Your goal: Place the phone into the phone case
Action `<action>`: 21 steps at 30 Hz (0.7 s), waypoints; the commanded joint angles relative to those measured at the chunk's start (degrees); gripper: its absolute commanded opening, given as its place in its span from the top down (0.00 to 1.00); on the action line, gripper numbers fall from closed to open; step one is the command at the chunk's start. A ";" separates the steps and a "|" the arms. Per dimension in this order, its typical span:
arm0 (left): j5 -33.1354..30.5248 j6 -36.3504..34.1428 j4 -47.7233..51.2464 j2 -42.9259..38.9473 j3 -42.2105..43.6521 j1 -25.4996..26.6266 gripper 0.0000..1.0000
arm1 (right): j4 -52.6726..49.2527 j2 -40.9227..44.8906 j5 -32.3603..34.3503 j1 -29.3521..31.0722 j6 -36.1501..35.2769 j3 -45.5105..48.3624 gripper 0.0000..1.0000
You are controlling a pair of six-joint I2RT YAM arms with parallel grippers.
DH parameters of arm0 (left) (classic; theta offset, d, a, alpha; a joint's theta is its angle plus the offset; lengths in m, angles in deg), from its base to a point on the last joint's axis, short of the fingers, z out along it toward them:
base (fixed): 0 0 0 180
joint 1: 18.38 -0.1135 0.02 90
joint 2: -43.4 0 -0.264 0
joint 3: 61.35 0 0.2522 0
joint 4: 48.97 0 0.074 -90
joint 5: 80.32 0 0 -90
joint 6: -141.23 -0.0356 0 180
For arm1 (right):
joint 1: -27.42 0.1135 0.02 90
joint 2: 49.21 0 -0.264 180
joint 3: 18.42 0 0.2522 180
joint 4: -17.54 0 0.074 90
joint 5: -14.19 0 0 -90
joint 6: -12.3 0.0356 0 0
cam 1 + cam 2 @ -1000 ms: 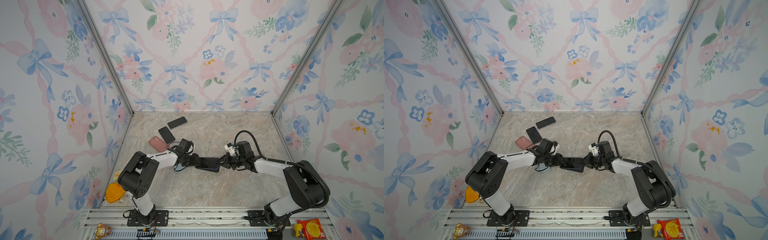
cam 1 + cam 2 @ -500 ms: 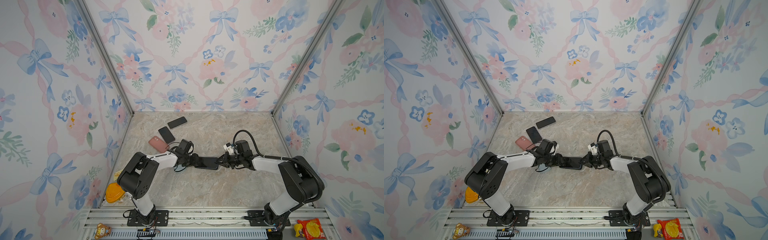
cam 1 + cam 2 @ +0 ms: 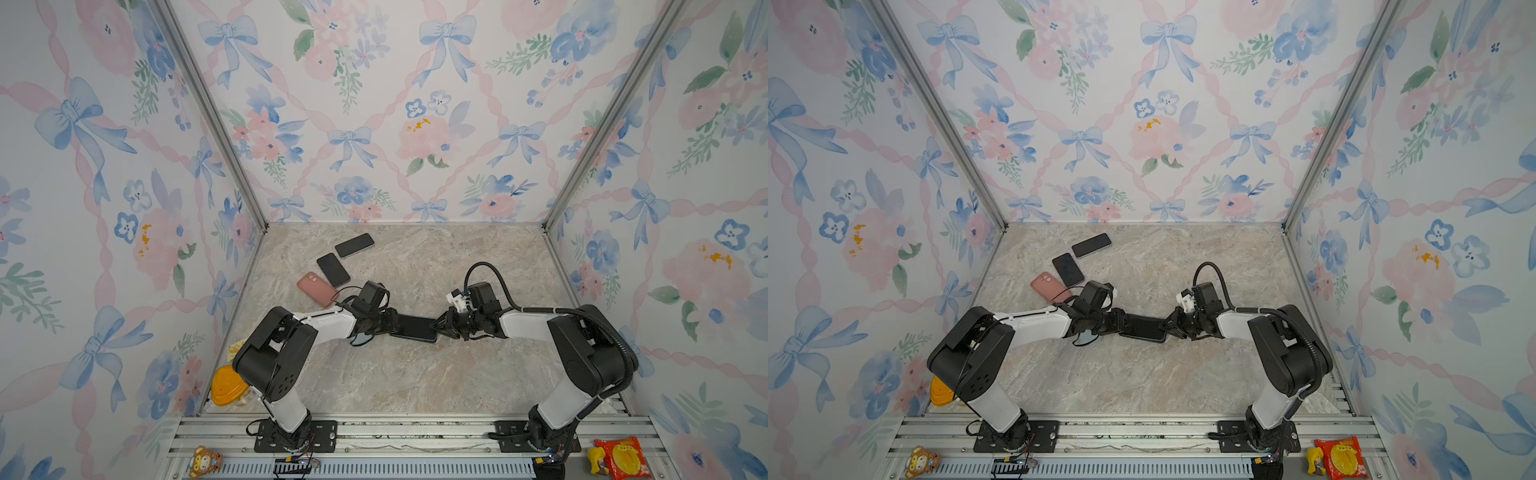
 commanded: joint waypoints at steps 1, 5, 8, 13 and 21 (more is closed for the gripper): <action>7.68 1.54 -2.80 -0.35 0.88 2.98 0.52 | -6.75 -2.16 4.34 2.23 -1.17 -1.11 0.80; 7.28 1.64 -2.81 -0.38 1.25 2.98 0.52 | -8.57 -1.92 5.41 2.95 -1.88 -2.52 0.78; 6.77 1.55 -2.80 -0.51 1.43 2.91 0.52 | -9.86 -1.48 6.18 3.40 -2.47 -3.21 0.75; 5.97 1.43 -2.32 -1.32 1.53 2.72 0.52 | -12.98 -0.10 9.00 4.01 -3.71 -3.90 0.73; 2.20 0.74 0.07 -3.15 1.53 2.28 0.52 | -18.23 1.90 12.67 5.46 -5.86 -6.30 0.65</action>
